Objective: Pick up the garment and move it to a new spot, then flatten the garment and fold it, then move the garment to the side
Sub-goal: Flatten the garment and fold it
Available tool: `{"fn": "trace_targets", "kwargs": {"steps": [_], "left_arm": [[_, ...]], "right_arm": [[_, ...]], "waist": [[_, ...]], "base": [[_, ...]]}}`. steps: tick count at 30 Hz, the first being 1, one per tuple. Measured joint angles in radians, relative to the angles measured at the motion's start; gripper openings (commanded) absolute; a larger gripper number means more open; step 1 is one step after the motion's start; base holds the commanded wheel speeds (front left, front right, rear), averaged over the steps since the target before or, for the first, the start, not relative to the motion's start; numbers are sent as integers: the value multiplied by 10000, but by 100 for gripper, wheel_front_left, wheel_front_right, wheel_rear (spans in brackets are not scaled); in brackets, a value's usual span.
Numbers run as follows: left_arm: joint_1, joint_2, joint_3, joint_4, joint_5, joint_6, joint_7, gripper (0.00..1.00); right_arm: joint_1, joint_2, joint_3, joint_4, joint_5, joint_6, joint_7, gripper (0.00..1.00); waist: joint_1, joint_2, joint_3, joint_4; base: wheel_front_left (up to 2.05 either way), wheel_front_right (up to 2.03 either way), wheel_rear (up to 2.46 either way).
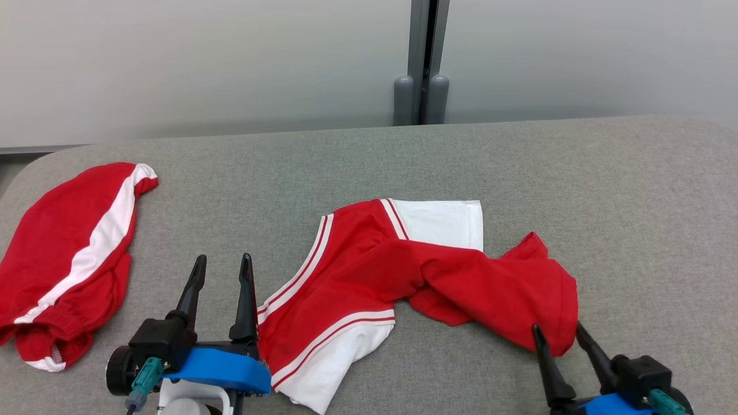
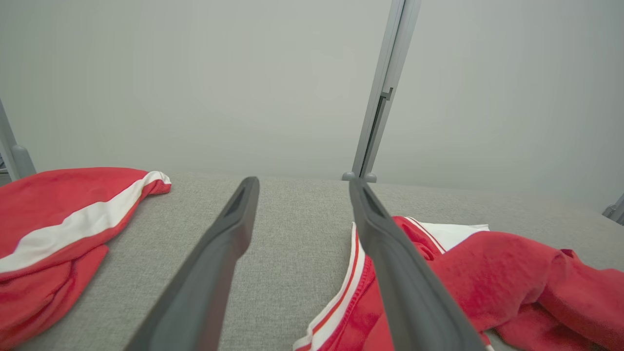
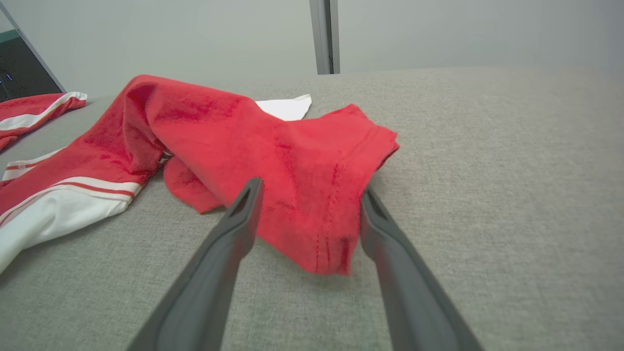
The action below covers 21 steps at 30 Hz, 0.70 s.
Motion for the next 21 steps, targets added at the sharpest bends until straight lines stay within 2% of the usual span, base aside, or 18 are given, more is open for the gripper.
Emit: {"fn": "trace_targets", "kwargs": {"steps": [6, 10, 15, 21], "left_arm": [[52, 0, -15, 15, 2, -44, 0, 100], [80, 0, 4, -12, 19, -56, 0, 100], [45, 2, 10, -59, 69, -79, 0, 100], [-238, 0, -113, -125, 86, -77, 0, 100]], "right_arm": [[275, 12, -930, -1129, -194, 0, -2, 100], [-128, -313, -1137, -1649, -261, 0, -2, 100], [-1808, -974, -972, -1329, -247, 0, 360, 100], [-3794, -1685, -512, -374, -303, 2, 1546, 100]], "waist": [[0, 0, -125, 45], [0, 0, -86, 79], [1, 1, 82, 186], [2, 0, 489, 456]], "base": [[0, 0, 0], [0, 0, 0], [0, 0, 0], [0, 0, 0]]}}
